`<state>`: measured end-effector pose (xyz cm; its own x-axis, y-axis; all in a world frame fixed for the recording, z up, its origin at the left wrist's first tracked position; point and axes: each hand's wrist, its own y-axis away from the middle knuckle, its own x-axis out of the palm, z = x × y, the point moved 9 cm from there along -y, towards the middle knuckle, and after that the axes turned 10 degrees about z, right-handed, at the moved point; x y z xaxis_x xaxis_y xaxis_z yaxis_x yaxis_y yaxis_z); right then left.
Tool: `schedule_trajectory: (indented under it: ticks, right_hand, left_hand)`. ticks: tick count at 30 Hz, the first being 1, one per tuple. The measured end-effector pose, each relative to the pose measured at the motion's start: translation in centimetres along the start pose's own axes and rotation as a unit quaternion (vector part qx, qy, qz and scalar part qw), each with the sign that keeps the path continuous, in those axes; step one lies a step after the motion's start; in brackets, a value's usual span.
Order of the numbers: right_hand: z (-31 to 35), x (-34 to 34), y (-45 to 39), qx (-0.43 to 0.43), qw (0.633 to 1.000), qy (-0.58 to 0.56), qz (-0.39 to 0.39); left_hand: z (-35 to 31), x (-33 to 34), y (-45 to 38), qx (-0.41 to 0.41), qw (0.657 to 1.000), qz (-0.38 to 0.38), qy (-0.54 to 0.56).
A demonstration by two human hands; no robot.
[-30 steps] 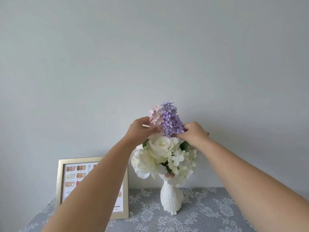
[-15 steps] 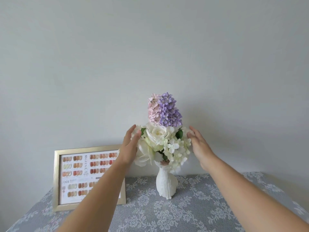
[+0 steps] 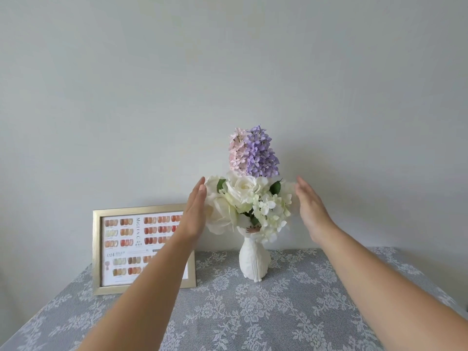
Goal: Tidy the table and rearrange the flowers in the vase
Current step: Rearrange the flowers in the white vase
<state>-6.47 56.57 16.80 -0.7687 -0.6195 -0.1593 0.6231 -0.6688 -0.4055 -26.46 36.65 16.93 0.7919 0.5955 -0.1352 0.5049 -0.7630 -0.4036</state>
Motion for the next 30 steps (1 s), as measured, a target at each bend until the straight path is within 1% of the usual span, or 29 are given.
schedule_trajectory:
  ticks: [2,4,6,7,8,9,11,13,16,20,23,25,28,30]
  right_hand:
    - [1.3,0.5,1.3,-0.044,0.999,0.026,-0.009]
    - [3.3,1.1,3.4,-0.121,0.988,0.095,-0.03]
    - [5.6,2.4,5.7,-0.229,0.948,0.216,-0.042]
    - [6.1,3.2,6.4,-0.265,0.925,0.27,-0.038]
    - [6.2,3.9,6.7,-0.278,0.909,0.309,-0.028]
    - [6.0,4.3,6.7,-0.269,0.905,0.329,-0.018]
    - [5.3,4.4,6.1,-0.229,0.915,0.332,-0.015]
    - [4.9,4.3,5.4,-0.198,0.926,0.32,-0.016]
    - [5.1,3.9,4.5,-0.18,0.942,0.284,-0.009]
    - [4.5,1.9,3.8,-0.127,0.965,0.226,-0.048]
    - [3.2,0.9,3.7,-0.078,0.977,0.189,-0.063]
    - [2.9,1.0,3.9,-0.08,0.98,0.172,-0.053]
    - [3.7,0.9,4.2,-0.111,0.983,0.141,-0.042]
    - [3.9,0.5,4.5,-0.125,0.984,0.123,-0.036]
  left_hand:
    - [-0.3,0.7,0.8,0.009,1.0,0.005,-0.006]
    - [-0.5,1.1,1.7,0.02,0.999,-0.006,-0.039]
    - [-0.9,1.5,2.8,0.041,0.995,-0.023,-0.089]
    - [-1.0,1.7,3.3,0.054,0.991,-0.034,-0.117]
    - [-1.1,1.8,3.8,0.064,0.986,-0.047,-0.143]
    - [-1.1,2.0,4.3,0.071,0.982,-0.062,-0.166]
    - [-1.1,2.2,4.9,0.081,0.972,-0.09,-0.202]
    - [-1.3,2.4,5.3,0.094,0.964,-0.113,-0.22]
    - [-1.5,2.6,5.7,0.11,0.955,-0.146,-0.233]
    - [-1.1,2.8,6.3,0.12,0.947,-0.175,-0.24]
    - [-0.3,2.0,6.4,0.1,0.948,-0.194,-0.231]
    - [0.0,1.7,6.4,0.083,0.954,-0.19,-0.216]
    - [-0.2,1.9,6.8,0.08,0.955,-0.181,-0.219]
    - [0.0,2.4,7.8,0.086,0.964,-0.188,-0.169]
